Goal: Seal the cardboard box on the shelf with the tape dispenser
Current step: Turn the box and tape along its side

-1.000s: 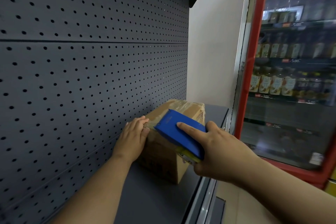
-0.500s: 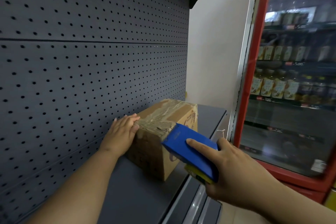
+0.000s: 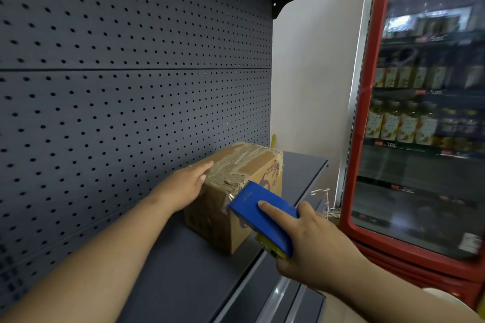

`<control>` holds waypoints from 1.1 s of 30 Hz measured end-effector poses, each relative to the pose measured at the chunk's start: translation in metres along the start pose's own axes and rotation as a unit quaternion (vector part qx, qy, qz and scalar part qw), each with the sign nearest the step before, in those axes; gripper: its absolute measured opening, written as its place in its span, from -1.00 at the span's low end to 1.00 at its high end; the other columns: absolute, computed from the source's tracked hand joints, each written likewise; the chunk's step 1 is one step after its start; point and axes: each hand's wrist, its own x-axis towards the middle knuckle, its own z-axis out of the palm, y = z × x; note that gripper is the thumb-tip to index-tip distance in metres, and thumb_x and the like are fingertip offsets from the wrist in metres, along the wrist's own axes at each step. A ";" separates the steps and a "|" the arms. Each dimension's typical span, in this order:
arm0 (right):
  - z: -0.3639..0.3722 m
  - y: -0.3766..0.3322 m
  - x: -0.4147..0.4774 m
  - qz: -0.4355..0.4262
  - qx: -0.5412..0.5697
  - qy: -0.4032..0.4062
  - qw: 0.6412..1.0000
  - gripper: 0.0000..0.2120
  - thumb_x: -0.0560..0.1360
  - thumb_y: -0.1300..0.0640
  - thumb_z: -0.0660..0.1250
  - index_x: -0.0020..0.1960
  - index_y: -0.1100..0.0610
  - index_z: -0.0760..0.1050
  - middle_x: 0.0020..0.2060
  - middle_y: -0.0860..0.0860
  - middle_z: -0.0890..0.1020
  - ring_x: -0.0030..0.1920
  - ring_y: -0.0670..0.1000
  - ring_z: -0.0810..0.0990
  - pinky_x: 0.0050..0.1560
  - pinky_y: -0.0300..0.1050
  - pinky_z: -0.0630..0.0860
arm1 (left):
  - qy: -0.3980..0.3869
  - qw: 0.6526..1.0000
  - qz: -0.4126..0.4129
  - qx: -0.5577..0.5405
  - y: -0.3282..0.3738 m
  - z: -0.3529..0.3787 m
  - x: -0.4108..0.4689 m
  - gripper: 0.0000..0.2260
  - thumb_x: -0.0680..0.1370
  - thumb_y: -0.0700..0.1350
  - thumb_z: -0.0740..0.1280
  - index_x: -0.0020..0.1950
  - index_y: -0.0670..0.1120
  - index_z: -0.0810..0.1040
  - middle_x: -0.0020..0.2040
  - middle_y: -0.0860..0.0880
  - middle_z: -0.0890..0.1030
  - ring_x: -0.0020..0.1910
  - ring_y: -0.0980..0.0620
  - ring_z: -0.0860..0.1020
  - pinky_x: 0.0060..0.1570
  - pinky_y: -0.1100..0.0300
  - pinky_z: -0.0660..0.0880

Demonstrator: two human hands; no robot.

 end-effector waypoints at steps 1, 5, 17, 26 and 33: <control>0.001 0.000 0.000 0.000 0.001 0.003 1.000 -0.20 0.42 -0.17 0.26 0.39 -0.32 -0.27 -0.01 0.02 0.20 -0.04 0.02 0.32 0.09 -0.07 0.47 | -0.010 0.999 -0.024 -0.022 0.007 0.003 0.000 -0.55 0.62 0.07 -0.07 0.51 0.04 0.15 0.55 -0.04 0.15 0.53 -0.02 0.08 0.46 0.07 0.05; 0.007 -0.004 0.002 -0.002 0.003 0.012 1.000 -0.20 0.41 -0.18 0.27 0.40 -0.31 -0.25 0.07 0.07 0.27 0.02 0.07 0.40 0.08 -0.02 0.49 | 0.008 0.983 -0.140 -0.118 0.030 0.030 0.007 -0.28 0.49 0.34 -0.20 0.54 -0.05 0.04 0.57 -0.13 -0.10 0.53 -0.11 -0.23 0.48 -0.13 -0.14; 0.008 0.003 -0.007 -0.029 0.011 0.027 0.999 -0.21 0.42 -0.15 0.25 0.38 -0.31 -0.29 0.08 0.08 0.28 0.04 0.07 0.41 0.08 -0.06 0.48 | 0.197 0.926 -0.190 -0.260 0.040 0.061 0.013 -0.47 0.56 0.01 0.16 0.48 -0.16 0.16 0.57 -0.10 -0.04 0.54 -0.04 -0.19 0.50 -0.02 -0.09; -0.002 0.020 -0.033 -0.031 0.012 0.001 0.999 -0.22 0.41 -0.17 0.25 0.36 -0.32 -0.27 -0.01 0.04 0.26 -0.08 0.04 0.40 0.02 -0.08 0.50 | 0.157 0.935 -0.201 -0.245 0.044 0.054 0.012 -0.47 0.57 -0.01 0.13 0.51 -0.15 0.12 0.57 -0.09 -0.09 0.53 -0.01 -0.23 0.48 0.02 -0.15; -0.007 0.002 -0.013 -0.051 -0.046 -0.025 0.997 -0.28 0.43 -0.13 0.28 0.41 -0.21 -0.09 0.06 0.14 0.34 -0.07 0.16 0.49 -0.08 0.03 0.55 | 0.143 0.973 -0.160 -0.088 0.054 0.043 0.007 -0.58 0.62 -0.05 -0.01 0.48 -0.02 0.23 0.57 -0.05 -0.02 0.55 -0.05 -0.12 0.48 0.02 -0.11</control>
